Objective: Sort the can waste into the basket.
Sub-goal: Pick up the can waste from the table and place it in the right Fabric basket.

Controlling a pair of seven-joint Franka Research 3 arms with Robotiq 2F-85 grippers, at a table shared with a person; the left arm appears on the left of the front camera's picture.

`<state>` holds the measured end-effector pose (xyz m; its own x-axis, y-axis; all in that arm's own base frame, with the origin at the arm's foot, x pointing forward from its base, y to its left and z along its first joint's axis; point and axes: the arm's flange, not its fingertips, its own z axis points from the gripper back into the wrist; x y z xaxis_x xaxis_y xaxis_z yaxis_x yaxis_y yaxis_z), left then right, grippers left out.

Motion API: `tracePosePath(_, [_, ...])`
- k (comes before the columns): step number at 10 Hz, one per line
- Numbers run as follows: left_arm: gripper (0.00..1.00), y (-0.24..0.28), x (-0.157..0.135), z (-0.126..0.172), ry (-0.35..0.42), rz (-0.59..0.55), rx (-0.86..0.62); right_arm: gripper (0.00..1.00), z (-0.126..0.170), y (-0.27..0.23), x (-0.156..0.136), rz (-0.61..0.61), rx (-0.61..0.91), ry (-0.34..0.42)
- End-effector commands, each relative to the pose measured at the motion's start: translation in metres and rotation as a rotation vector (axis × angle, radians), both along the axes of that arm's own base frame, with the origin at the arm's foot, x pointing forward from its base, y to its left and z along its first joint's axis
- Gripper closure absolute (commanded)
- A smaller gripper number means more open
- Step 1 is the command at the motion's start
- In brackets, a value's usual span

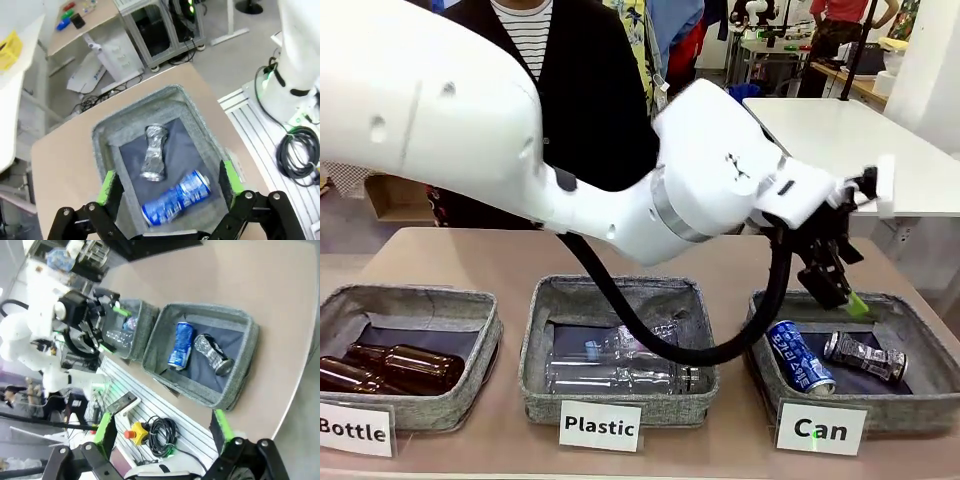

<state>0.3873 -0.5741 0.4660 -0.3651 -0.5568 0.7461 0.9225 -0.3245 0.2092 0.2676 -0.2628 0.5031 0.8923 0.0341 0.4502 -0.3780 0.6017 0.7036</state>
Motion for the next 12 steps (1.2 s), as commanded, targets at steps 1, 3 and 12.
tracePosePath(1, [0.0,0.086,-0.015,0.031,0.095,0.11,-0.007,0.0,0.004,0.039,0.04,0.117,0.044,0.013])
tracePosePath(3, [0.0,0.167,-0.01,0.064,0.238,0.211,-0.045,0.0,-0.005,0.086,0.075,0.246,0.148,0.018])
tracePosePath(12, [0.0,0.585,0.016,0.008,0.854,0.618,-0.499,0.0,-0.053,0.275,0.178,-0.051,0.452,0.08])
